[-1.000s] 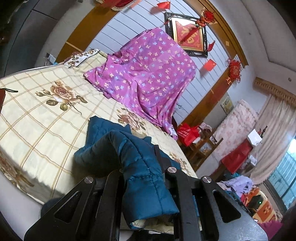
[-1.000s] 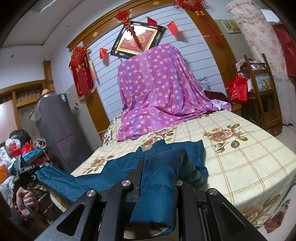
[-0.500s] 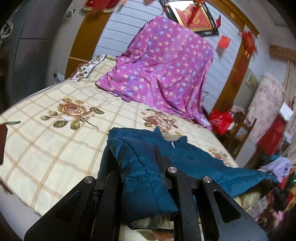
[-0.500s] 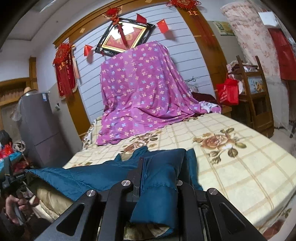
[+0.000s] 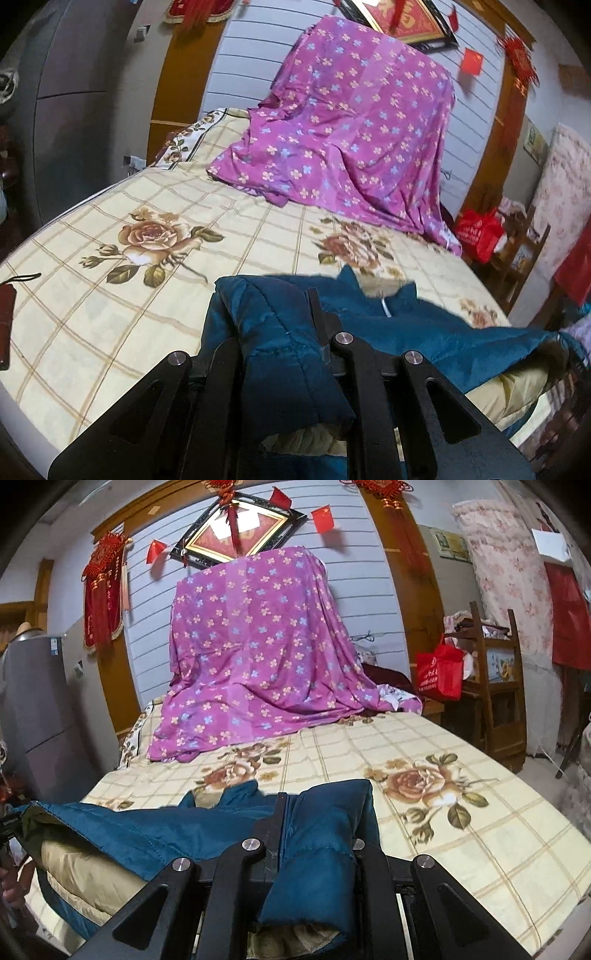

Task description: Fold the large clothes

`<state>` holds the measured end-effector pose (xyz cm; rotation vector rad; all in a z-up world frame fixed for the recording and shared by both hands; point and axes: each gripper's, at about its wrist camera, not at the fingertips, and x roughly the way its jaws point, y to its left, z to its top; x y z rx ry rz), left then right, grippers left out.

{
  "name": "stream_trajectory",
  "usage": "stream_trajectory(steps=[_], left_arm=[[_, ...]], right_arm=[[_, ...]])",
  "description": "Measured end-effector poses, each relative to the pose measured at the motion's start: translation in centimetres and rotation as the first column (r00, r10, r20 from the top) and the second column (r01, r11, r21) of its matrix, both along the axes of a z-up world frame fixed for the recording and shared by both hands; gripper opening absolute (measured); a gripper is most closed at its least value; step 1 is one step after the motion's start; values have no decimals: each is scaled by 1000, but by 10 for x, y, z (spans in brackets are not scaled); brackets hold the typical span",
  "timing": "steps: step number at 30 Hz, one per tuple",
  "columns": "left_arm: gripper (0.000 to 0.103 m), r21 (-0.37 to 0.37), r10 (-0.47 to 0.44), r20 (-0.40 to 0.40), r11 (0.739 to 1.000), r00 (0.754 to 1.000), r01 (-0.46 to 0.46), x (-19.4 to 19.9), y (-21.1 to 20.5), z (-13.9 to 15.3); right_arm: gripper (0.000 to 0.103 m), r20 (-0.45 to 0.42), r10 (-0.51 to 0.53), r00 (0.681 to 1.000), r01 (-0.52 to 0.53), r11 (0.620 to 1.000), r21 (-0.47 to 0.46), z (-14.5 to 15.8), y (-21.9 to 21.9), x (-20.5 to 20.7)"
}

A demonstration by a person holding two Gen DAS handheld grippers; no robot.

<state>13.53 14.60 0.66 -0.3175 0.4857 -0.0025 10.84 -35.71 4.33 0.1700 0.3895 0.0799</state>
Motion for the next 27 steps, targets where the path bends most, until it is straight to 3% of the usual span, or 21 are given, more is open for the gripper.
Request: stream_trajectory(steps=[8, 12, 15, 22, 27], left_arm=[[10, -11, 43, 76, 999, 996, -42, 43, 3, 32], [10, 21, 62, 87, 998, 994, -64, 79, -3, 32], [10, 51, 84, 76, 995, 994, -88, 105, -9, 19], [10, -10, 160, -23, 987, 987, -160, 152, -14, -29], [10, 2, 172, -6, 985, 985, -172, 173, -24, -39]], right_arm=[[12, 95, -13, 995, 14, 1000, -13, 35, 8, 41], [13, 106, -29, 994, 26, 999, 25, 38, 9, 73], [13, 102, -52, 993, 47, 998, 50, 28, 10, 97], [13, 24, -95, 995, 93, 992, 84, -19, 13, 144], [13, 15, -102, 995, 101, 991, 90, -40, 7, 161]])
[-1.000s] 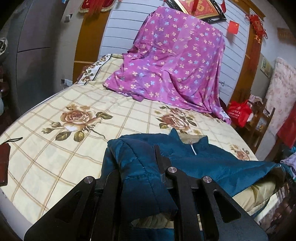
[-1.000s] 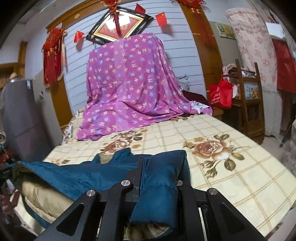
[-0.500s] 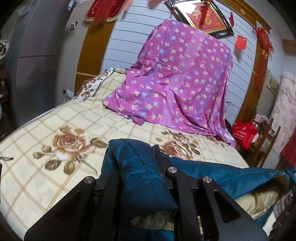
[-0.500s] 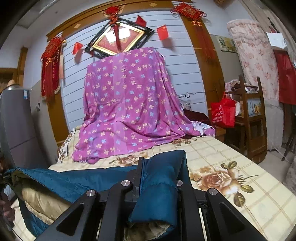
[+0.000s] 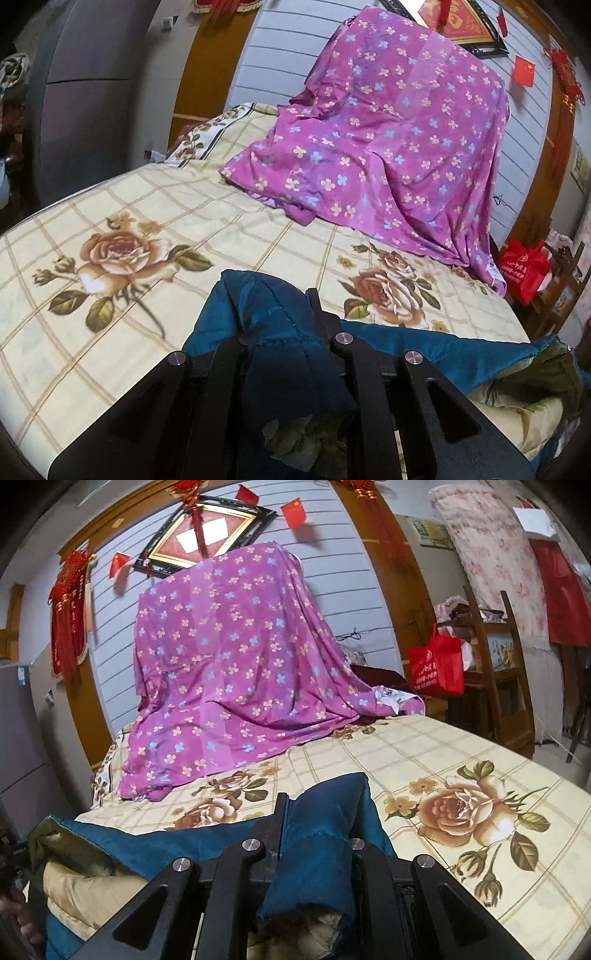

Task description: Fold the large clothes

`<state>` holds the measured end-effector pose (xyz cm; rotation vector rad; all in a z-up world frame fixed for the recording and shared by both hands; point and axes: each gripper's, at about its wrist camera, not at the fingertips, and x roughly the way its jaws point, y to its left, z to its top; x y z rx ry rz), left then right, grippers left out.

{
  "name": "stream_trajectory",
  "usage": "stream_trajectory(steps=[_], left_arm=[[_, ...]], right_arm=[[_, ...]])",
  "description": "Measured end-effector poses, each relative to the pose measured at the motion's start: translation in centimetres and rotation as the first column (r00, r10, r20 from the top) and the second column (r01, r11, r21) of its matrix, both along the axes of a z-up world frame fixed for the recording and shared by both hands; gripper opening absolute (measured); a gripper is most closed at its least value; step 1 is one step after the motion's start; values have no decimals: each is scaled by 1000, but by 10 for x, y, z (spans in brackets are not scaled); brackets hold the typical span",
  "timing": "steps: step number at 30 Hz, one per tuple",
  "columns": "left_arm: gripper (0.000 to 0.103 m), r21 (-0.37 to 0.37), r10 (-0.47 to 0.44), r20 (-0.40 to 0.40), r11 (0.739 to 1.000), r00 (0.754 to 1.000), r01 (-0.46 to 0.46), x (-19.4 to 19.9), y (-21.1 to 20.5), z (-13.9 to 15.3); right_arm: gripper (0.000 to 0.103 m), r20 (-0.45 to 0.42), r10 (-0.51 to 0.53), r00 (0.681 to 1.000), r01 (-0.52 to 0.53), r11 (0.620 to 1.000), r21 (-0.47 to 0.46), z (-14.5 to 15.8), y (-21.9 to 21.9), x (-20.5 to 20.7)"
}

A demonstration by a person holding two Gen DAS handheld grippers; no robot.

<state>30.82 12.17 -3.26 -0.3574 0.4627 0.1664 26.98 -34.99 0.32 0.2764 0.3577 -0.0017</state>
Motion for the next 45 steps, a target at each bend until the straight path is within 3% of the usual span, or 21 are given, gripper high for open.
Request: stream_trajectory(steps=[3, 7, 14, 17, 20, 26, 34, 37, 38, 39, 41, 45], left_arm=[[10, 17, 6, 10, 1000, 1000, -6, 10, -2, -6], [10, 17, 11, -97, 1000, 995, -10, 36, 2, -36], [13, -62, -29, -270, 998, 962, 12, 61, 8, -78], [15, -125, -59, -296, 992, 953, 23, 65, 13, -87], [17, -156, -78, -309, 987, 948, 30, 66, 15, -89], [19, -227, -109, -312, 973, 944, 37, 68, 22, -94], [20, -220, -127, -340, 974, 932, 52, 70, 25, -87], [34, -265, -150, -306, 962, 940, 67, 66, 30, -81], [44, -281, -156, -289, 957, 945, 72, 64, 32, -77], [53, -298, -167, -265, 951, 950, 83, 62, 35, -73], [87, -299, -167, -243, 950, 956, 90, 59, 38, -66], [92, -172, -67, -223, 985, 973, 28, 49, 45, -45]], right_arm=[[13, -12, 2, 1000, -2, 1000, 22, -3, -4, 16], [13, -59, 28, 998, -27, 1000, 16, -12, -1, 36], [13, -203, 32, 979, -31, 1000, 5, -45, 6, 70], [13, -296, 28, 955, -28, 1000, 4, -63, 7, 84], [20, -355, 27, 934, -26, 1000, 7, -75, 7, 91], [27, -423, 85, 902, -32, 991, 131, -94, -8, 99], [33, -401, 139, 906, -17, 955, 295, -96, -25, 92], [39, -369, 152, 917, 4, 920, 391, -94, -34, 84], [46, -351, 159, 923, 3, 908, 419, -92, -37, 81], [60, -337, 165, 927, -1, 899, 438, -90, -38, 79], [76, -305, 181, 935, -10, 872, 489, -86, -40, 75], [77, -282, 132, 950, 30, 862, 507, -70, -45, 64]])
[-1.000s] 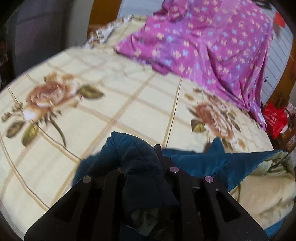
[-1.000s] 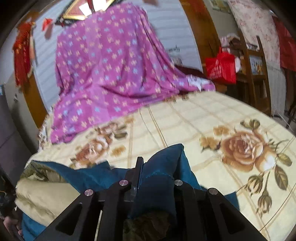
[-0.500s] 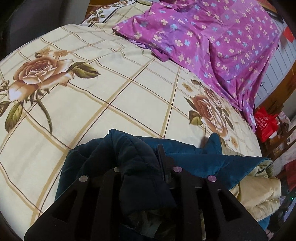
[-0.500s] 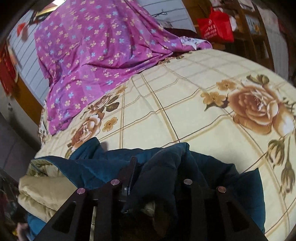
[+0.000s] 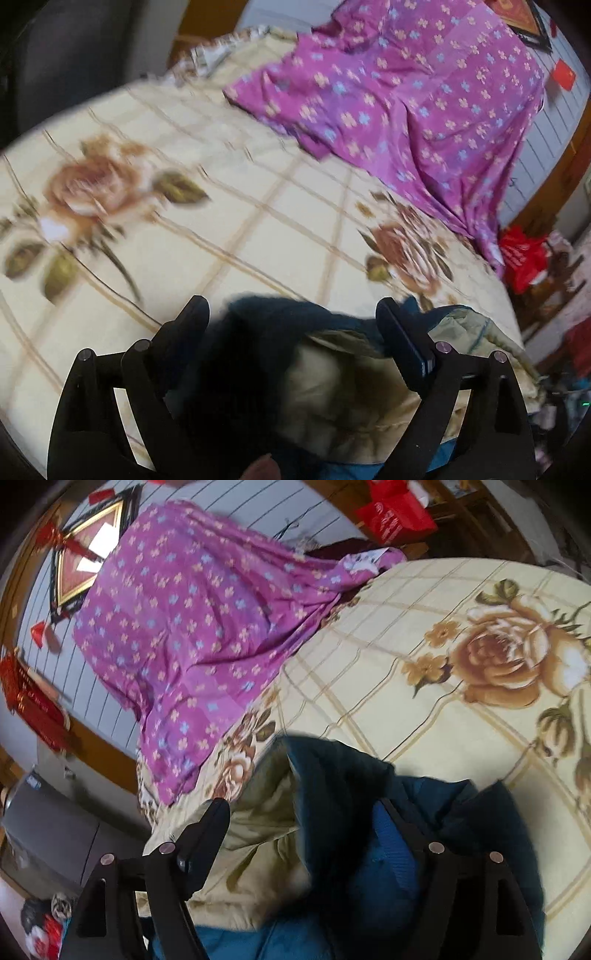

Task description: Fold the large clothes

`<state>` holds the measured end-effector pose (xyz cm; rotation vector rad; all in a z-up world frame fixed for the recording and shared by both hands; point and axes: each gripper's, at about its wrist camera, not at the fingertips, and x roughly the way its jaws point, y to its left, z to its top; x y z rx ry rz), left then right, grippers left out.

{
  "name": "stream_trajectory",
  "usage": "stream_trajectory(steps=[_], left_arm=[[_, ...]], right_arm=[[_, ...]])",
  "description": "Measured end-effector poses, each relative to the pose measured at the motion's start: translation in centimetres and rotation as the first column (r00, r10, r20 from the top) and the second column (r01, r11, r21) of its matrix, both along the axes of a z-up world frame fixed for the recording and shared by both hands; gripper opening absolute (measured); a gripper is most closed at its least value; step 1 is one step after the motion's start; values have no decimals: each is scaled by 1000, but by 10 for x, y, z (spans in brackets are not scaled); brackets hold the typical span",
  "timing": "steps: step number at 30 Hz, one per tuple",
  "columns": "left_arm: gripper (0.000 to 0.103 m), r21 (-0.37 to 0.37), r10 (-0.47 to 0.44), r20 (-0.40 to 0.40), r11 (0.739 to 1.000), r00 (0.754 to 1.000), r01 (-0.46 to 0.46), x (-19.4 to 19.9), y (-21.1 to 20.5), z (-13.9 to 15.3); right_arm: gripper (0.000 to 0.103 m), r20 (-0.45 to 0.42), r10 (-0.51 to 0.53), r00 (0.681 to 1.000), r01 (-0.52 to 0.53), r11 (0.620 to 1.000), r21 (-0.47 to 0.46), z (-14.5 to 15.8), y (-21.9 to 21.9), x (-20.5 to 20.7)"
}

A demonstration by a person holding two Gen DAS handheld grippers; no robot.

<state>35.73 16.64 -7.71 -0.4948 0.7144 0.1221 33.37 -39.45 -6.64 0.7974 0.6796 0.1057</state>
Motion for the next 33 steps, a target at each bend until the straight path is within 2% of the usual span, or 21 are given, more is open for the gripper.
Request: stream_trajectory(steps=[2, 5, 7, 8, 9, 10, 12, 13, 15, 18, 20, 21, 23, 24, 26, 30, 33], left_arm=[[92, 21, 51, 34, 998, 998, -51, -9, 8, 11], [92, 15, 27, 99, 999, 995, -29, -22, 5, 27], [92, 9, -50, 152, 999, 987, 49, -33, -8, 39], [92, 12, -100, 172, 995, 980, 99, -38, -17, 44], [92, 21, -188, 188, 982, 964, 187, -46, -34, 50], [92, 23, -247, 191, 969, 950, 248, -50, -45, 53], [92, 34, -338, 165, 941, 926, 338, -56, -67, 49], [92, 48, -344, 139, 939, 929, 341, -57, -74, 45], [92, 76, -342, 77, 939, 937, 336, -52, -83, 34], [92, 126, -283, -5, 951, 959, 281, -35, -82, 19], [92, 139, -259, -27, 955, 966, 260, -20, -80, 15], [92, 144, -240, -66, 958, 968, 248, -5, -79, 12], [92, 149, -236, -125, 956, 964, 253, 15, -81, 4], [92, 165, -254, -171, 945, 952, 282, 34, -85, -1], [92, 204, -259, -228, 930, 939, 306, 53, -88, -9], [92, 277, -209, -256, 920, 944, 279, 84, -82, -11], [92, 297, -158, -301, 921, 940, 250, 94, -70, -36]], right_arm=[[77, 26, -37, 999, 38, 999, -37, 13, -2, -8], [77, 93, -23, 995, 43, 973, -227, 44, 14, -16], [77, 123, 90, 988, -40, 932, -360, 67, 42, -20], [77, 132, 158, 979, -96, 918, -385, 73, 54, -23], [77, 139, 239, 961, -166, 900, -403, 77, 68, -26], [77, 129, 334, 934, -253, 870, -423, 80, 85, -30], [77, 72, 414, 908, -329, 808, -489, 76, 109, -35], [77, 47, 396, 917, -309, 780, -544, 72, 118, -38], [77, -14, 373, 928, -310, 750, -584, 58, 122, -33], [77, -81, 351, 933, -336, 770, -542, 42, 113, -21], [77, -101, 324, 941, -326, 781, -533, 39, 109, -10], [77, -126, 309, 943, -328, 789, -520, 36, 106, -1], [77, -201, 284, 938, -346, 817, -461, 24, 95, 22], [77, -238, 266, 934, -348, 826, -444, 19, 89, 32], [77, -289, 269, 919, -375, 822, -428, 11, 83, 51], [77, -370, 252, 894, -395, 832, -390, -4, 69, 89], [82, -390, 211, 897, -367, 846, -386, -20, 58, 106]])
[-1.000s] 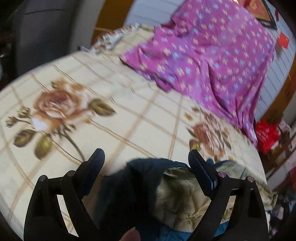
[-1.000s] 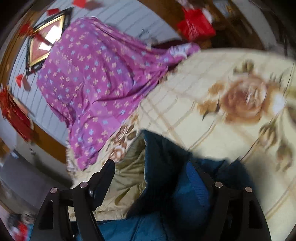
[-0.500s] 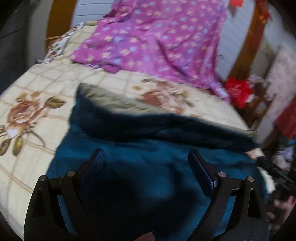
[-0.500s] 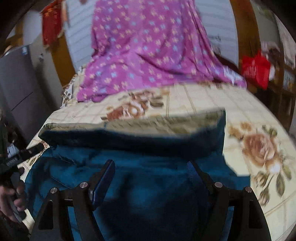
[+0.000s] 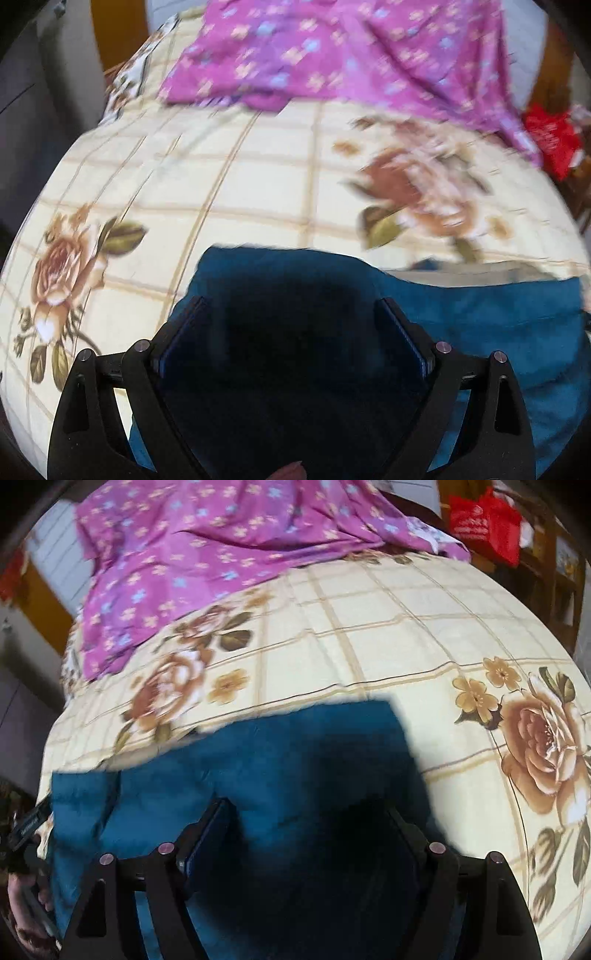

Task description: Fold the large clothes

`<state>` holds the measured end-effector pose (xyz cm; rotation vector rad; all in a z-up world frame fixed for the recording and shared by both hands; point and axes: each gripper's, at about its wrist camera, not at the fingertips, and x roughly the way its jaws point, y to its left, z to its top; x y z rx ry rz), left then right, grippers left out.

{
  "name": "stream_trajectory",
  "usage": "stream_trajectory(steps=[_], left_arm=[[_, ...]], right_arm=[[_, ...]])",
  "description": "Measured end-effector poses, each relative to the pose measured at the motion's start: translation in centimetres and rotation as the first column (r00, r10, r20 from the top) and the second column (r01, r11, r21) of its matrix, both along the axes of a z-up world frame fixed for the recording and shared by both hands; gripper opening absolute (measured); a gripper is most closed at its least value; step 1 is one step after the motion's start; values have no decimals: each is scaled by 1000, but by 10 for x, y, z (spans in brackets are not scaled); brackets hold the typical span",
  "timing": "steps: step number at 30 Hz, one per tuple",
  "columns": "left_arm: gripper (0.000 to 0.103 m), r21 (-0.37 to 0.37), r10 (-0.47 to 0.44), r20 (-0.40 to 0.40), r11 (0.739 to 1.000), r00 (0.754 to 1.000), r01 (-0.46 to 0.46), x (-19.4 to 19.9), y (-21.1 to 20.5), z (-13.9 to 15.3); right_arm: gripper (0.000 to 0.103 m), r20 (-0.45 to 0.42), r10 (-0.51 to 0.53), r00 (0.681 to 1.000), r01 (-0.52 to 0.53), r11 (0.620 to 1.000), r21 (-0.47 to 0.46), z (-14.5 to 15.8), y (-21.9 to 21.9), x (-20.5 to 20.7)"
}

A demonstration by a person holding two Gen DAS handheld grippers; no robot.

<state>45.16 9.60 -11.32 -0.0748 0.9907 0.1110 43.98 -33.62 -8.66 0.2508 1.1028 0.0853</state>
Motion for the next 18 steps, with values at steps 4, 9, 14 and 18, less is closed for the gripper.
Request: stream_trajectory(steps=[4, 9, 14, 18], left_arm=[[93, -64, 50, 14, 997, 999, -49, -6, 20, -13], [102, 30, 143, 7, 989, 990, -144, -20, 33, -7], [102, 69, 31, 147, 997, 989, -42, -71, 10, 46], [102, 29, -62, 186, 998, 981, 58, -104, -6, 56]], right_arm=[[83, 24, -38, 999, 38, 999, -22, -13, -9, 4], [86, 28, -100, 995, 101, 994, -40, -16, -24, 0], [86, 155, -37, 987, 53, 993, -101, 38, -10, -34], [88, 215, 78, 973, -63, 995, -74, 70, 10, -82]])
